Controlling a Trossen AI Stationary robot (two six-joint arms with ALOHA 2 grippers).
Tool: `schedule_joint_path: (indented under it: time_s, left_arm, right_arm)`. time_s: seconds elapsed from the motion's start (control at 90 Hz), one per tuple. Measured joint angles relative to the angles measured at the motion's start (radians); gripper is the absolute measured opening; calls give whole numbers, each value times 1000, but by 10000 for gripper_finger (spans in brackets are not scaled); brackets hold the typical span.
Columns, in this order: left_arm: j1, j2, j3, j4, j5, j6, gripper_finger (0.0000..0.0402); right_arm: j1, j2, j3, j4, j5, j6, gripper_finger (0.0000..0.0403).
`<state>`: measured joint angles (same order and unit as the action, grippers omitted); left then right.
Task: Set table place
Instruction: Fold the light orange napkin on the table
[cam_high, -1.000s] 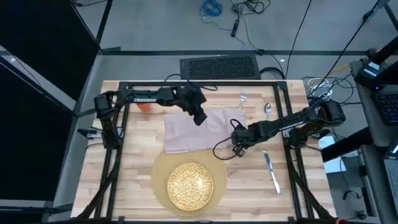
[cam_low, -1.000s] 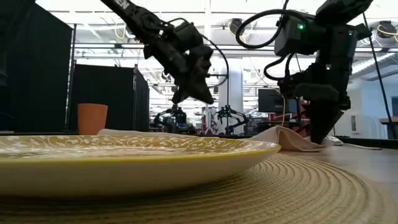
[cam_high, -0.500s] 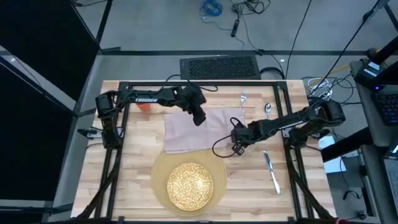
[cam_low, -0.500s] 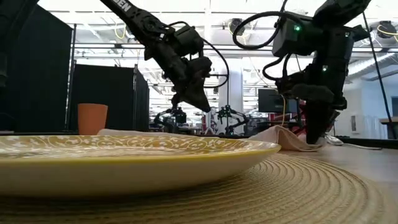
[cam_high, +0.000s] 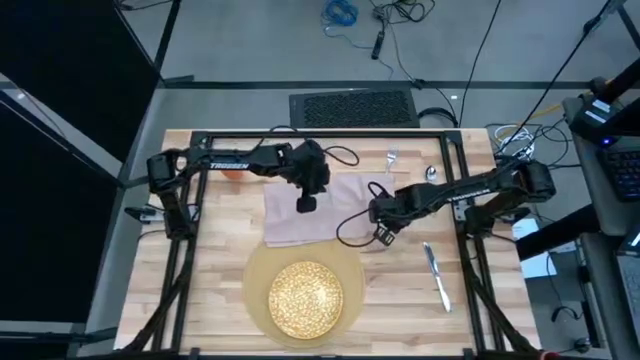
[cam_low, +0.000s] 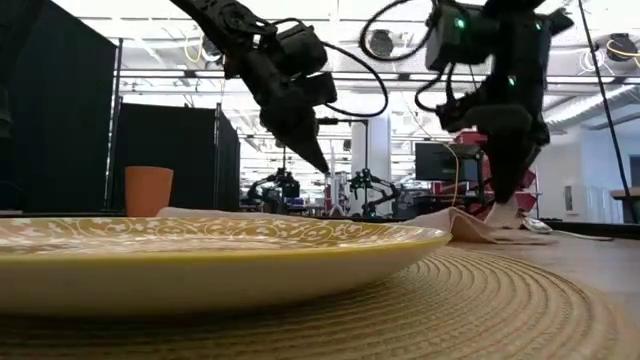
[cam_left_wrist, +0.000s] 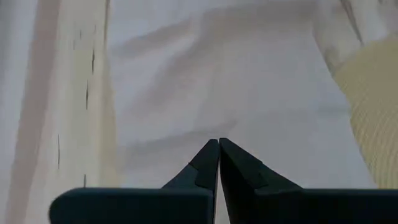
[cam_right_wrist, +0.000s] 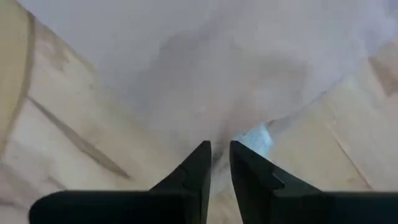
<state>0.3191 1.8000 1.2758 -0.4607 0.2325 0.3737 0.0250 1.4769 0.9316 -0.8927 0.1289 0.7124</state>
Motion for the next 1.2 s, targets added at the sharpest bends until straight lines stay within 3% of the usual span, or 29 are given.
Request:
schedule_joint_path:
  time_s: [0.3,0.411,0.611,1.022,1.2]
  left_arm:
    - [-25,0,0,-42,-64,28,0]
    - [-38,0,0,-61,-116,80,0]
    - [-30,-49,0,-83,-198,244,0]
    - [116,-209,-45,-127,-124,288,0]
    - [168,-243,-51,-137,-41,263,0]
  right_arm:
    - [-9,0,87,25,25,-41,45]
    - [-13,0,89,154,103,-22,45]
    - [-12,26,91,440,106,3,45]
    - [27,251,91,709,104,162,49]
    - [43,296,91,704,76,260,77]
